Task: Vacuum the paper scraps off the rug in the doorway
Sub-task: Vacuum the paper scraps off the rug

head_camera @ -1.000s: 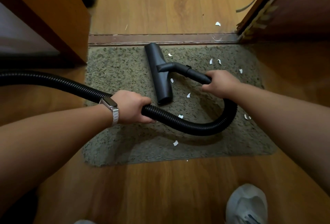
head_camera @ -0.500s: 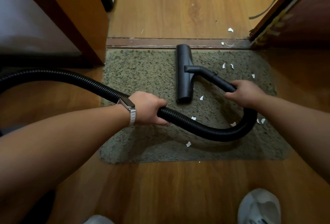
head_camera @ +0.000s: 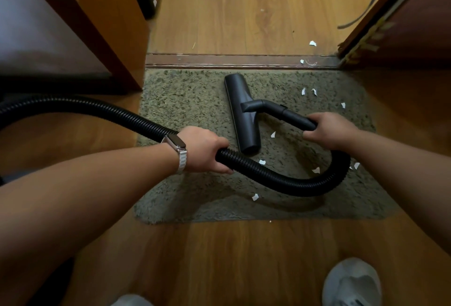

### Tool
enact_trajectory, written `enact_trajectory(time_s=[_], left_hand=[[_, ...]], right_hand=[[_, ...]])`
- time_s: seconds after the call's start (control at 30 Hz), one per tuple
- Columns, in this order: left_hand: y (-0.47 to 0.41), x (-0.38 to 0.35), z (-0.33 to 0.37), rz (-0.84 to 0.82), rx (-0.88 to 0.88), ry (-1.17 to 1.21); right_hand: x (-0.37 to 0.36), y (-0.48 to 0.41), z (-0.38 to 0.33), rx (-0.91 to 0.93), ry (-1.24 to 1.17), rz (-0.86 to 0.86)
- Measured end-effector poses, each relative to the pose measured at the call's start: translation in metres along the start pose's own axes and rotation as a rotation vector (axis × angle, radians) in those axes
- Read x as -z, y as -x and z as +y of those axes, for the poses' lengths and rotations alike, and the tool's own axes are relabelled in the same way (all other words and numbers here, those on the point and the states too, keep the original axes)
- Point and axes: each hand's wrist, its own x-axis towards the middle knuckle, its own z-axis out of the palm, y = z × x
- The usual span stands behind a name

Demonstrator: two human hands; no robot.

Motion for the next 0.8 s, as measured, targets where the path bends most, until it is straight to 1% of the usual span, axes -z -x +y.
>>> enact_trajectory(time_s=[0.23, 0.4, 0.53, 0.67, 0.8], left_hand=[[-0.009, 0.007, 0.006, 0.046, -0.008, -0.003], [-0.011, 0.011, 0.020, 0.050, -0.026, -0.002], [-0.009, 0.012, 0.035, -0.001, -0.081, 0.019], [-0.004, 0.018, 0.042, -0.015, -0.124, -0.001], [-0.005, 0.027, 0.045, -0.009, -0.101, -0.018]], right_hand=[[0.019, 0.009, 0.016, -0.047, -0.025, 0.029], [0.039, 0.018, 0.008, 0.025, 0.108, -0.020], [0.029, 0.031, 0.010, 0.058, 0.168, -0.074], [0.021, 0.041, 0.016, 0.062, 0.241, -0.084], [0.024, 0.038, 0.019, 0.061, 0.238, -0.068]])
